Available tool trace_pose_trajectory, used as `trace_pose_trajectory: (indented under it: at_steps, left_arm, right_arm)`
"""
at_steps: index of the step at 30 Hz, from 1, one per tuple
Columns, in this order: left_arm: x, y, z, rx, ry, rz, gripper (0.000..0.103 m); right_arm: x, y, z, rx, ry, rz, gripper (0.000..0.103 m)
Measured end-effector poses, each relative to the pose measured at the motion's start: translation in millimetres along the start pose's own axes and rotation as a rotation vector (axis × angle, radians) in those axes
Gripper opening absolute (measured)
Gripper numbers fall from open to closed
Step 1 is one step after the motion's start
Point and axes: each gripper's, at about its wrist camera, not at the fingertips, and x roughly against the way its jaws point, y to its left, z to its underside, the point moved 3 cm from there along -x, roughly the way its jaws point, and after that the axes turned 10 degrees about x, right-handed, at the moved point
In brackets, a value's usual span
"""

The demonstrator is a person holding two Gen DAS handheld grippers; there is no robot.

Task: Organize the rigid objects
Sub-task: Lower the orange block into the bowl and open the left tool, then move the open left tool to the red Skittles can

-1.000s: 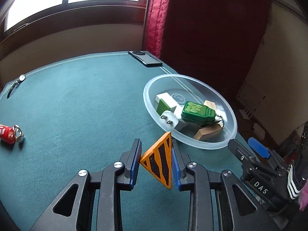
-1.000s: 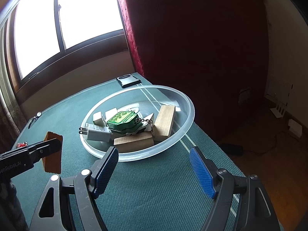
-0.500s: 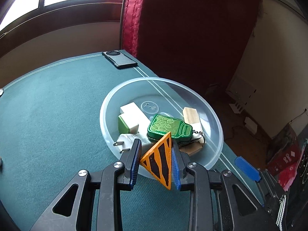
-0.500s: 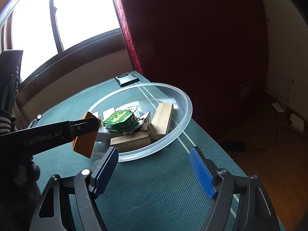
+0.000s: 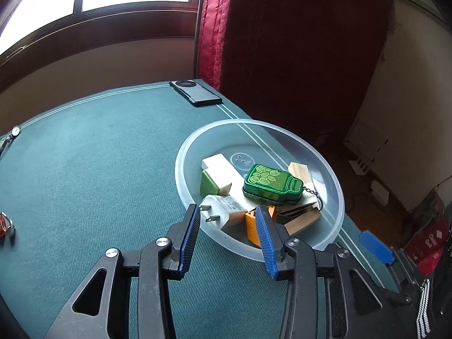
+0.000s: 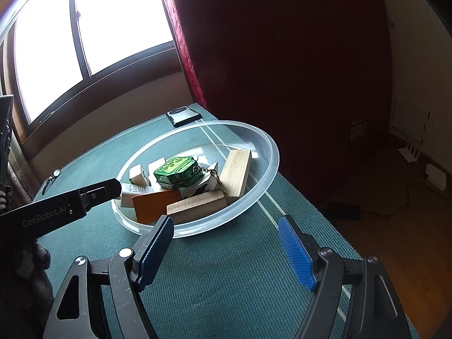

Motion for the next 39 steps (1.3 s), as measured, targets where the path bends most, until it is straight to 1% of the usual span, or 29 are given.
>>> trace_pose_trajectory:
  at_steps: [7, 15, 18, 21, 29, 36, 39]
  left_arm:
    - [2.3, 4.4, 10.4, -0.021, -0.001, -0.037, 0.043]
    - [12.5, 34.1, 15.2, 0.042, -0.012, -0.085, 0.051]
    - [18.0, 49.0, 16.1, 0.07, -0.023, -0.109, 0.057]
    - [22.7, 65.9, 17.2, 0.101, -0.03, -0.133, 0.06]
    - [39.1, 114.3, 18.2, 0.188, -0.058, -0.211, 0.062]
    - [57.8, 158.8, 20.5, 0.259, -0.088, -0.275, 0.066]
    - [65.7, 176.4, 20.8, 0.28, -0.101, -0.305, 0.067]
  right_arm:
    - [-0.1, 0.7, -0.4, 0.003, -0.003, 0.001, 0.08]
    - [1.2, 3.6, -0.2, 0.014, -0.008, 0.005, 0.081]
    - [1.3, 5.3, -0.3, 0.021, -0.011, 0.008, 0.081]
    - [2.0, 7.2, -0.5, 0.029, -0.016, 0.012, 0.081]
    - [6.5, 17.7, 0.0, 0.069, -0.034, 0.018, 0.082]
    - [9.6, 28.1, 2.3, 0.106, -0.025, -0.006, 0.083]
    - [10.1, 33.5, 4.4, 0.12, -0.015, -0.021, 0.083]
